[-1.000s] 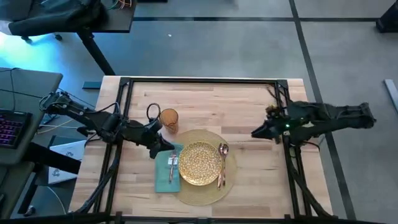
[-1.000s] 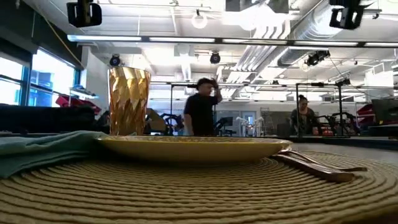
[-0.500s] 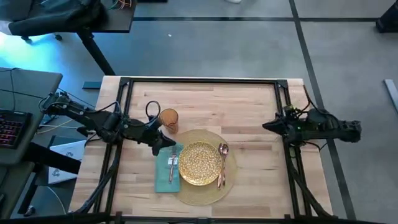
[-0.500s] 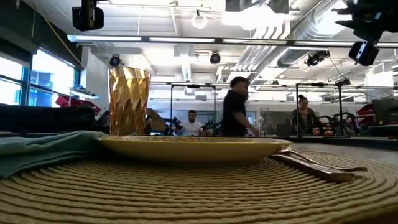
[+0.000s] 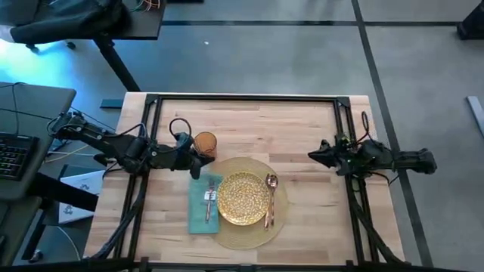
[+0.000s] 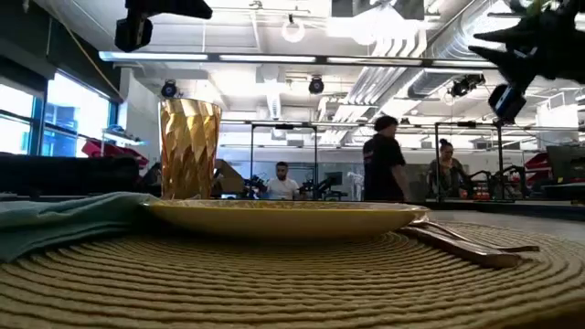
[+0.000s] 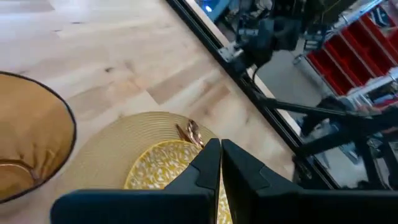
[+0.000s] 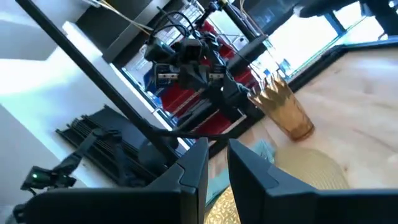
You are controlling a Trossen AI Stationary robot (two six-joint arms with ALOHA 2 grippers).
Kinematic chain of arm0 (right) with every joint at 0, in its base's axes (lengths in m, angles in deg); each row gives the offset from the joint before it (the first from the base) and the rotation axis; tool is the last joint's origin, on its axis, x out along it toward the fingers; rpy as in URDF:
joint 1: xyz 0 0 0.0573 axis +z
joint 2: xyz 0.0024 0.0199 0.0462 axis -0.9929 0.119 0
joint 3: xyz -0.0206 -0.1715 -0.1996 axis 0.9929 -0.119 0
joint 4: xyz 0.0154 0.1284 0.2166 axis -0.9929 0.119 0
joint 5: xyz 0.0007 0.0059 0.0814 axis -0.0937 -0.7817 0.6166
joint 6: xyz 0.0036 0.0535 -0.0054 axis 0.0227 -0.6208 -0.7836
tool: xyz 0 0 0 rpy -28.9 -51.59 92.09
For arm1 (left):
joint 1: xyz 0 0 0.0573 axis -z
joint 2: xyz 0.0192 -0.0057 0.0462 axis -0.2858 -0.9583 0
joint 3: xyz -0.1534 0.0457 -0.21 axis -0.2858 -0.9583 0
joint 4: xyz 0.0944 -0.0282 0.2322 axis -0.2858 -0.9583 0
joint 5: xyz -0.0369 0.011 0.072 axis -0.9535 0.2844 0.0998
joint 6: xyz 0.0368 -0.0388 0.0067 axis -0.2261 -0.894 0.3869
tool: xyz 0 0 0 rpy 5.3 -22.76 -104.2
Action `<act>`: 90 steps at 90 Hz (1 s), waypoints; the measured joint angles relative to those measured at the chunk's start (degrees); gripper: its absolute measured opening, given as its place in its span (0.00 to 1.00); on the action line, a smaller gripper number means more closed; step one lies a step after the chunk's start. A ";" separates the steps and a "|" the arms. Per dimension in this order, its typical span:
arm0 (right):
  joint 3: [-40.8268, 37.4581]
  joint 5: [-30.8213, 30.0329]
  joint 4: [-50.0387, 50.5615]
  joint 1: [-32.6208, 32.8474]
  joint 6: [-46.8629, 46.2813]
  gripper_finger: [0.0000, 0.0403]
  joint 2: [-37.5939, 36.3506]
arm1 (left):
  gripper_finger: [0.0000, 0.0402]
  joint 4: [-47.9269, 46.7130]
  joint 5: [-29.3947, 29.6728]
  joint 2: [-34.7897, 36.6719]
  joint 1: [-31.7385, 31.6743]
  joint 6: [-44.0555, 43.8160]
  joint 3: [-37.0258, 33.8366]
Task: Set table place
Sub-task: Return to Home Position
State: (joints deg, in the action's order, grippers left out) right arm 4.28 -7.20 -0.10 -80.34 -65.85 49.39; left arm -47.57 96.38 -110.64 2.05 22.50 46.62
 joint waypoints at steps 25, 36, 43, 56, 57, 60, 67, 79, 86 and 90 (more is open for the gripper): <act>0.42 -3.92 6.01 -0.02 -0.74 0.11 0.93 | 0.00 9.49 0.60 -0.01 0.48 12.75 0.00; 0.42 -3.92 6.05 -0.02 -1.01 0.11 0.93 | 0.00 14.00 -0.98 0.13 0.48 22.14 0.00; 0.44 -3.92 6.08 -0.02 -1.00 0.11 0.93 | 0.00 13.77 -2.20 1.01 0.21 25.09 -0.71; 0.44 -3.92 6.13 -0.02 -1.00 0.11 0.93 | 0.00 14.35 -6.37 6.15 -1.71 26.26 -6.17; 0.44 -3.92 6.13 -0.02 -1.00 0.11 0.93 | 0.00 14.41 -6.51 6.68 -1.86 26.27 -6.71; 0.44 -3.92 6.13 -0.02 -1.00 0.11 0.95 | 0.00 14.53 -6.56 8.41 -2.23 26.26 -8.36; 0.44 -3.92 6.15 -0.02 -1.00 0.11 0.95 | 0.00 15.96 -6.70 12.52 -2.73 27.56 -12.42; 0.46 -3.92 6.17 -0.02 -1.00 0.11 0.95 | 0.00 20.60 -7.45 20.17 -3.23 30.36 -19.01; 0.46 -3.92 6.18 -0.02 -1.00 0.11 0.96 | 0.00 22.80 -8.58 24.69 -3.28 31.21 -22.62; 0.46 -3.92 6.19 -0.02 -1.00 0.11 0.95 | 0.00 23.85 -9.37 27.18 -3.28 31.72 -24.70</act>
State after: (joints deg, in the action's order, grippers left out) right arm 4.74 -11.12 6.09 -80.36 -66.85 50.34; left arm -23.72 87.01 -83.46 -1.23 54.23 21.92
